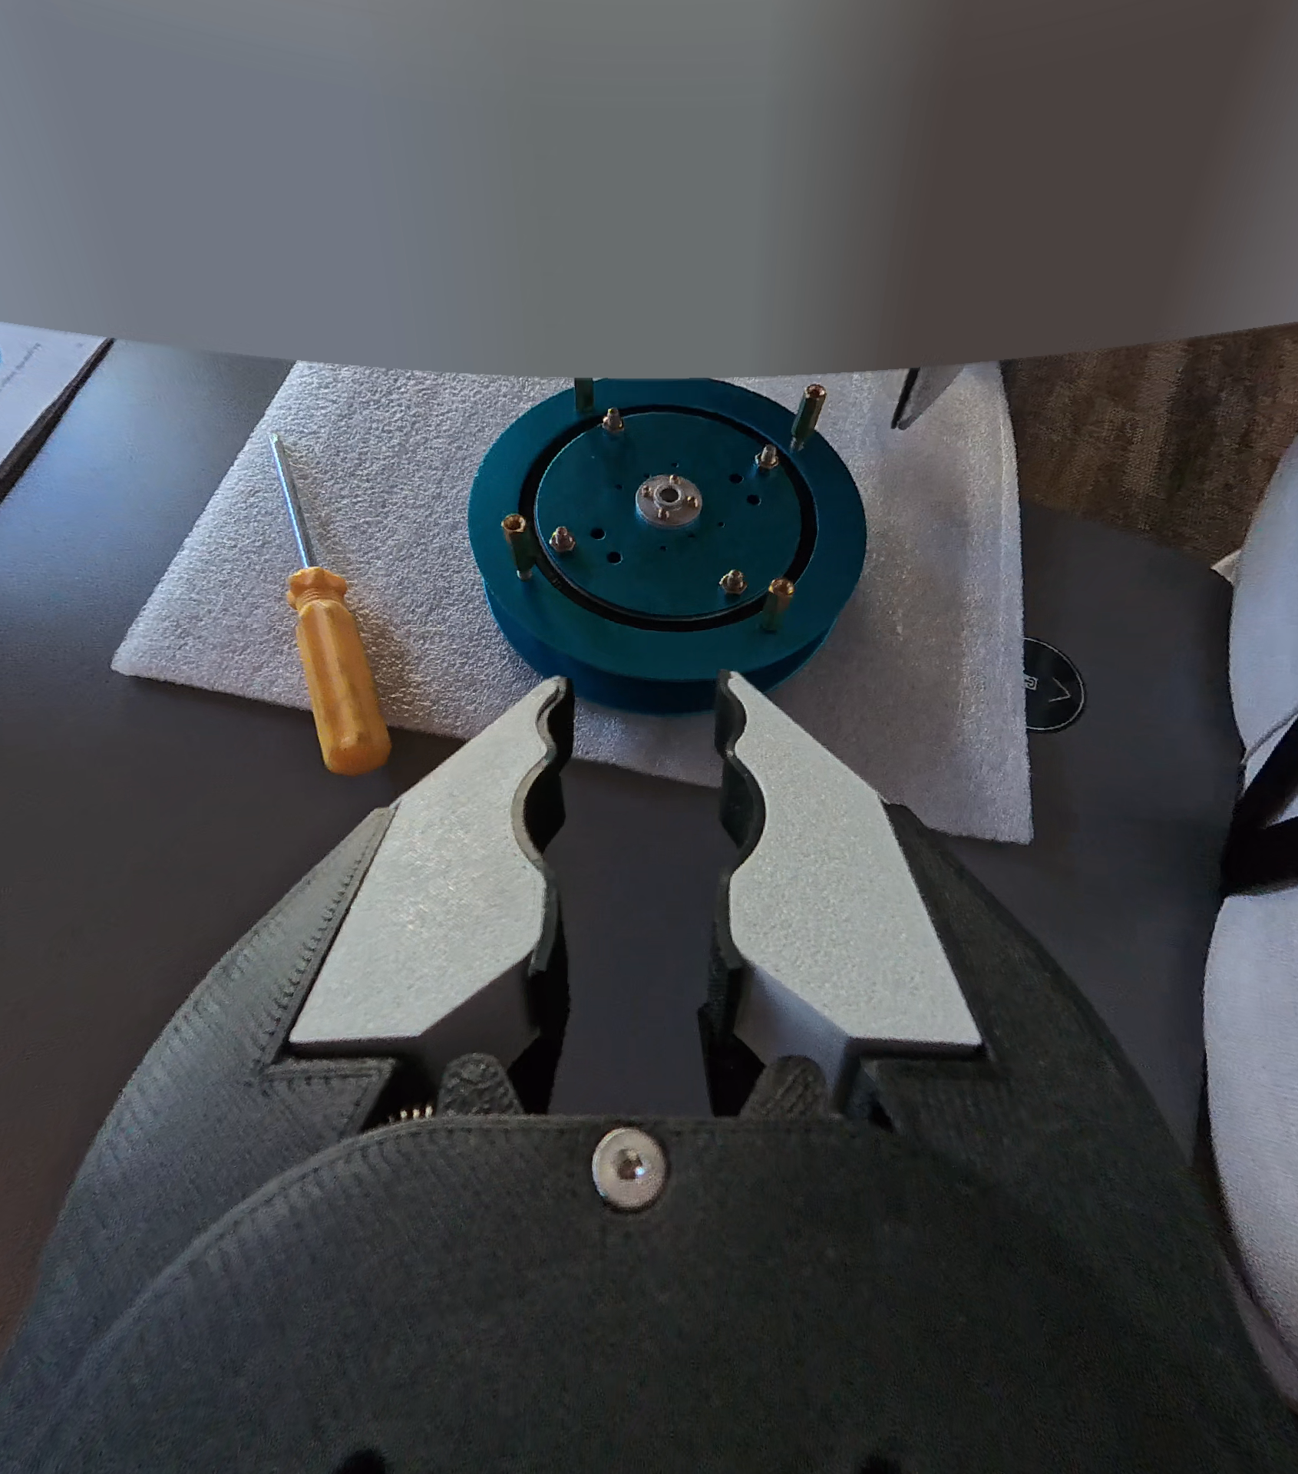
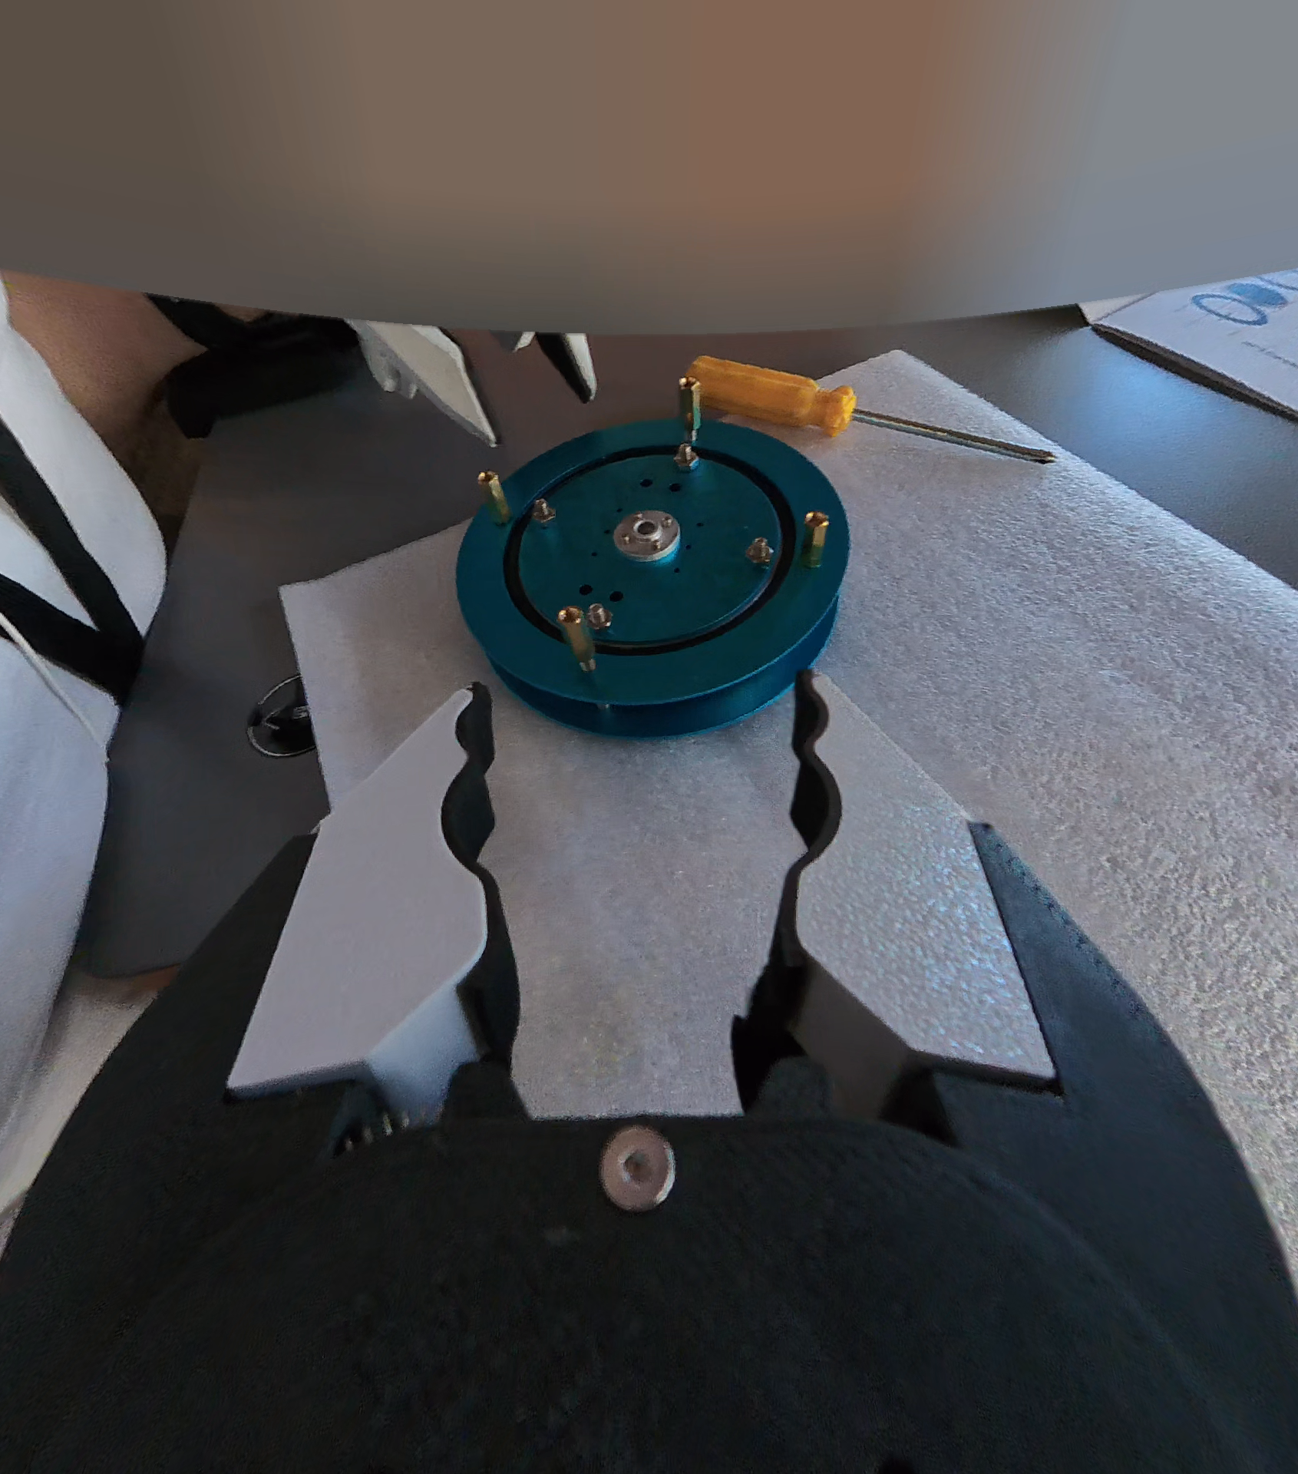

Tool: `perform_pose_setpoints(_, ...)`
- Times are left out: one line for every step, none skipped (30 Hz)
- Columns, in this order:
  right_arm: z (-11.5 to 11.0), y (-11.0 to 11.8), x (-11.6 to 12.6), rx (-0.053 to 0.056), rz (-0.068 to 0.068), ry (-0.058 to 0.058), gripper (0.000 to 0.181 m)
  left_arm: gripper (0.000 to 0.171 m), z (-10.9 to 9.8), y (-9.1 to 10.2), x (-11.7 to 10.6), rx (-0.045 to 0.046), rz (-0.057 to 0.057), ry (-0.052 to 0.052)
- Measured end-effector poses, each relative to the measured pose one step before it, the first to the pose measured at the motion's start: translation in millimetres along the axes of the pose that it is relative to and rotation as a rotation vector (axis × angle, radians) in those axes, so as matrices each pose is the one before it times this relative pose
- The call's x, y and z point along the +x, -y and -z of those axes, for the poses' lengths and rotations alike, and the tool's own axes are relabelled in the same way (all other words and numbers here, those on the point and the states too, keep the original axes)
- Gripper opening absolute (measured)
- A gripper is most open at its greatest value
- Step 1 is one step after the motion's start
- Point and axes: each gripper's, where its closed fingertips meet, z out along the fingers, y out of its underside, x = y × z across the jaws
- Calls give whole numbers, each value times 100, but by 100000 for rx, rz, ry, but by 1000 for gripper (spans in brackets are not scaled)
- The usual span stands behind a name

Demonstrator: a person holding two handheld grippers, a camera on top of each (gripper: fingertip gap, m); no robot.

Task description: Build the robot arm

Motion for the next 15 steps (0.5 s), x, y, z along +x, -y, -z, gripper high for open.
perform_pose_setpoints(-58,-10,200,75,1392,-1573,81,35,5,82,98,448,-1495,-16)
perform_pose_setpoints(-121,-75,75,-475,2225,-1389,85,35,0,53,83,323,-2026,397)
perform_pose_setpoints(-188,-196,73,-1539,2825,-1726,91,35,-25,16,95,191,-2343,446)
perform_pose_setpoints(-245,-252,33,-2195,3572,-1851,96,36,0,64,176,379,-2663,50)
perform_pose_setpoints(-213,-200,-259,-2123,4283,-280,97,38,39,115,173,540,-3003,159)
perform_pose_setpoints(-192,10,-311,-1036,4064,-6,98,38,107,190,30,684,-3294,1327)
perform_pose_setpoints(-133,128,-174,-700,3900,-604,99,38,188,275,-15,1324,-3534,1723)
perform_pose_setpoints(-85,180,-88,-289,3511,-863,98,36,235,291,-71,1724,-3118,1984)
perform_pose_setpoints(-37,209,120,179,2928,-1725,96,36,257,213,-133,1157,-2438,2149)
perform_pose_setpoints(44,166,254,64,3151,-2466,91,36,207,60,-104,197,-2173,1881)
perform_pose_setpoints(122,177,316,381,4004,-3117,90,35,162,-51,-117,-547,-1837,1803)
perform_pose_setpoints(147,91,241,237,4258,-3205,88,36,123,-97,52,-1129,-1460,977)
perform_pose_setpoints(124,-52,61,-425,4097,-2710,87,38,102,-58,321,-1019,-1536,-259)
perform_pose_setpoints(141,38,-252,-403,3179,-1123,87,40,50,-26,481,-700,-2010,-683)
perform_pose_setpoints(151,72,-415,-471,3169,-290,85,43,-2,-68,548,-1168,-2905,-553)
